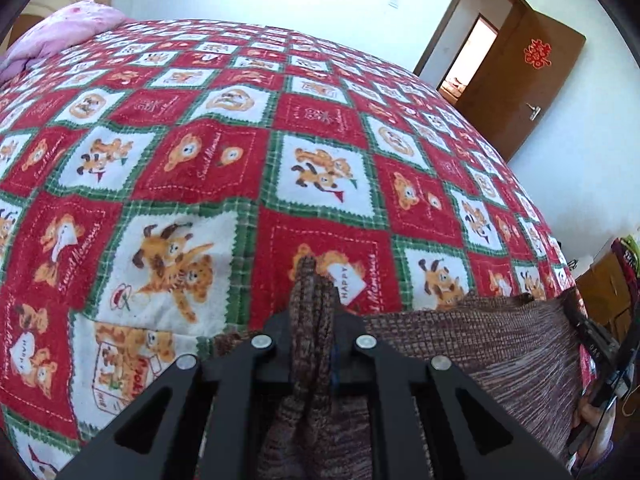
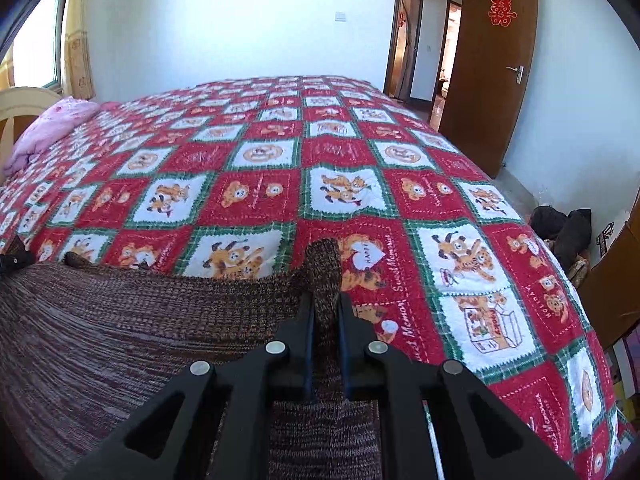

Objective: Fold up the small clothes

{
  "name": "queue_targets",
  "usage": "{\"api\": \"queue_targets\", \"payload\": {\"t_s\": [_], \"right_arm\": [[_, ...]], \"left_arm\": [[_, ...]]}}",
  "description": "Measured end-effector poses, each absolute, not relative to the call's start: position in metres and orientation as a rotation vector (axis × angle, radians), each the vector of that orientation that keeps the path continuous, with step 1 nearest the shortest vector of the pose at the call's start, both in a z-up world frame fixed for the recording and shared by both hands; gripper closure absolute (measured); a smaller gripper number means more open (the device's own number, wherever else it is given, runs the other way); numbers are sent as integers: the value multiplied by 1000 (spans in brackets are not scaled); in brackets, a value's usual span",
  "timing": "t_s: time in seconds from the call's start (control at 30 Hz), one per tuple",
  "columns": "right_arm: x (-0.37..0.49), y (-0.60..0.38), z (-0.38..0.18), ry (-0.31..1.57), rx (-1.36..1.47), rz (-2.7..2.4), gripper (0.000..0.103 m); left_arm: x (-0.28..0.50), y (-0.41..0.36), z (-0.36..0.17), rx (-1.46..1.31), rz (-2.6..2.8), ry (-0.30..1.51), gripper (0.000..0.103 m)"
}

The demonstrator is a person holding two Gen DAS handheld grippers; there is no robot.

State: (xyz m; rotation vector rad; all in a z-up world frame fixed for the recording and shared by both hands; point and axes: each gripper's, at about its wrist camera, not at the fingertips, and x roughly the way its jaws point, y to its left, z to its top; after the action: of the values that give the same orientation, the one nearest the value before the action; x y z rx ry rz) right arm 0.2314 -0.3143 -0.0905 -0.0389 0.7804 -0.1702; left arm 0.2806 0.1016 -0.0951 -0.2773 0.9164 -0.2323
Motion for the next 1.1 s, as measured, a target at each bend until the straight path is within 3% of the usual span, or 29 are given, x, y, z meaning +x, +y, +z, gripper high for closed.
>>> {"api": "queue_targets", "payload": {"t_s": [0.17, 0.27, 0.37, 0.43, 0.5, 0.63, 0.97, 1.1], "right_arm": [[243, -323, -104, 860, 4, -162, 92], [245, -340, -104, 870, 107, -155, 78], [231, -368, -92, 833, 286, -121, 78], [188, -391, -60, 648, 399, -225, 78], [155, -396, -34, 588, 388, -271, 78], [115, -359, -26, 705, 278, -158, 78], [60, -278, -98, 950, 199, -61, 78], [44, -275, -106, 975, 170, -87, 78]], "left_arm": [[283, 101, -98, -278, -214, 934, 85], [283, 104, -92, -272, -189, 941, 81], [271, 119, -69, -239, -114, 896, 79], [254, 129, -50, -215, -99, 852, 64], [229, 131, -35, -134, -77, 819, 58], [185, 119, -32, -97, -131, 829, 58], [109, 61, -79, -74, -183, 934, 56], [101, 50, -81, 10, -151, 911, 48]]}}
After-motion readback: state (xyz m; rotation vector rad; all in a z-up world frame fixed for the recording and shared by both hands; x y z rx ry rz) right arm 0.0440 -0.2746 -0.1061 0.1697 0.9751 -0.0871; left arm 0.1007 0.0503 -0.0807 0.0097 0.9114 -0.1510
